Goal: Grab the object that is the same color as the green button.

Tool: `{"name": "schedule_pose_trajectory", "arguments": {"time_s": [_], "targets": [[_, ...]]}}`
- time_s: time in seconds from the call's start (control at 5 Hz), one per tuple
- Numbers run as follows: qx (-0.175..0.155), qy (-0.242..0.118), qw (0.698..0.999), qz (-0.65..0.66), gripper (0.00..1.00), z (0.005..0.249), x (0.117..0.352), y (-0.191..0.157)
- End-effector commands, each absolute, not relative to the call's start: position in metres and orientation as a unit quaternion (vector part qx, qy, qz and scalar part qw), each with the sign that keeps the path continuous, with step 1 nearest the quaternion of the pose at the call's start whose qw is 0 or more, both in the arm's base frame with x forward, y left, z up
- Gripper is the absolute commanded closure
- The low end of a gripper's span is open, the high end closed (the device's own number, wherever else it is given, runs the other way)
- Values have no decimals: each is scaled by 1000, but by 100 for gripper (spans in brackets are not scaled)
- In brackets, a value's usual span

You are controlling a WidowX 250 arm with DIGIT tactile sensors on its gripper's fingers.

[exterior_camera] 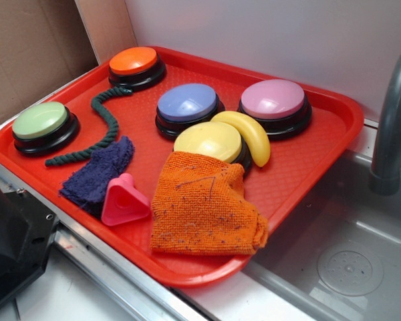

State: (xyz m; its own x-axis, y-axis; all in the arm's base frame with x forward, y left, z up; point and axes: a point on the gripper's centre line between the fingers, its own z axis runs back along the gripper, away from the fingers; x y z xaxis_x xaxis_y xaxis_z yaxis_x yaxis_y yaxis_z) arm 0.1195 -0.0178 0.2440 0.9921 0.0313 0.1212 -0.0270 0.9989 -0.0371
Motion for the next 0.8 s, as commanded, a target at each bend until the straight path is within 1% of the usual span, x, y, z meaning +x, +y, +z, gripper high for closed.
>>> {"name": "schedule_pose_trajectory", "arguments": {"time_s": [0.0, 0.2, 0.4, 0.6], "targets": [[-18, -61, 998, 15, 0, 244, 119, -18], [-20, -81, 996, -10, 0, 232, 130, -9], [-22, -82, 996, 2, 0, 210, 146, 7], [-15, -94, 995, 9, 0, 183, 169, 32]]}}
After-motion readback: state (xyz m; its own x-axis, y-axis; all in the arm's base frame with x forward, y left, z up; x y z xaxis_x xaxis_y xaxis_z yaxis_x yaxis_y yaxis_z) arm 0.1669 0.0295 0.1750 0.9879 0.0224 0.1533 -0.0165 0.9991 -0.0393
